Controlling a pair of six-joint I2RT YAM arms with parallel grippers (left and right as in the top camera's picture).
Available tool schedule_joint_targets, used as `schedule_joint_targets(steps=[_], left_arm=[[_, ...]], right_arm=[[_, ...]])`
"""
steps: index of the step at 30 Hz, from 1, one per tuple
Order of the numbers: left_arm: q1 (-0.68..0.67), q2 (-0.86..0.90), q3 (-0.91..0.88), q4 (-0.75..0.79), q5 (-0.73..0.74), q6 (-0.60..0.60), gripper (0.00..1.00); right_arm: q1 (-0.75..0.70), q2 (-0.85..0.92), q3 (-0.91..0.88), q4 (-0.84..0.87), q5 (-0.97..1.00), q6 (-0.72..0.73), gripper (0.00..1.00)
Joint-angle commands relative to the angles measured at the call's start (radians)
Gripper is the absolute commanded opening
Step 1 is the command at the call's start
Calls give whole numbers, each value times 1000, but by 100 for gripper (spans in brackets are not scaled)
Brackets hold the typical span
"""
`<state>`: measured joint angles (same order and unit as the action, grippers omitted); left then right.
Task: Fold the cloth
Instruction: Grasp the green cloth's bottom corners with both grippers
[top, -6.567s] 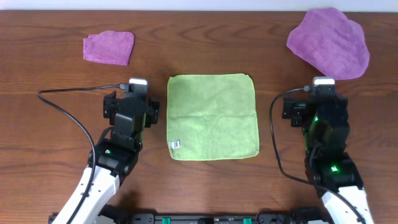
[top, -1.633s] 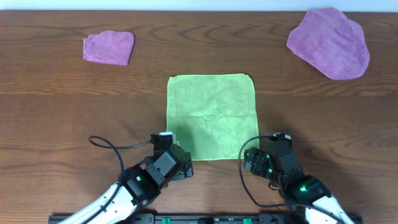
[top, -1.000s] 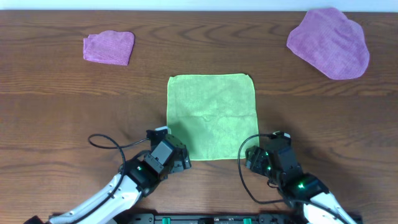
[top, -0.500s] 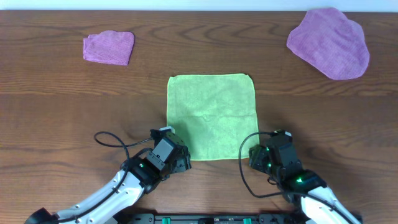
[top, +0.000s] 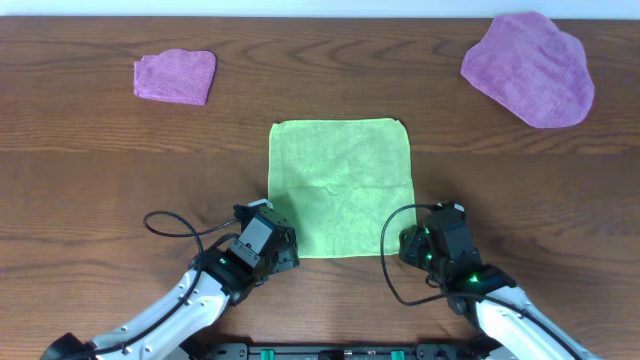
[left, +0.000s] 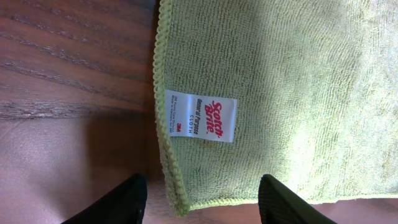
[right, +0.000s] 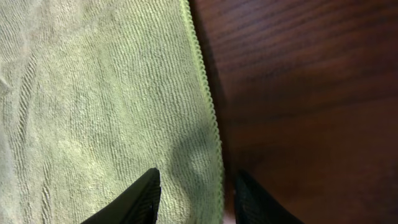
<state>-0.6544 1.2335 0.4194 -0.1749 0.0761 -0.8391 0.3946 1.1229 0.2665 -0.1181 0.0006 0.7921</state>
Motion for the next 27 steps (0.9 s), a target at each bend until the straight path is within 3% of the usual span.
schedule_joint_targets(steps=[1, 4, 9, 14, 17, 23, 27], left_arm=[[6, 5, 18, 0, 3, -5, 57], [6, 9, 18, 8, 3, -7, 51], [7, 42, 18, 40, 3, -16, 50], [7, 88, 18, 68, 14, -30, 50], [7, 91, 18, 83, 30, -31, 41], [31, 90, 18, 87, 50, -53, 6], [53, 90, 18, 85, 64, -55, 6]], right_arm=[[-8, 16, 10, -5, -13, -8, 40], [-8, 16, 10, -5, -19, -8, 39], [-8, 16, 10, -6, -60, -9, 36], [-8, 16, 10, -23, -61, -12, 27], [-8, 16, 10, -34, -61, -12, 22], [-8, 16, 10, -31, -61, -12, 4], [-8, 16, 10, -31, -61, -12, 2]])
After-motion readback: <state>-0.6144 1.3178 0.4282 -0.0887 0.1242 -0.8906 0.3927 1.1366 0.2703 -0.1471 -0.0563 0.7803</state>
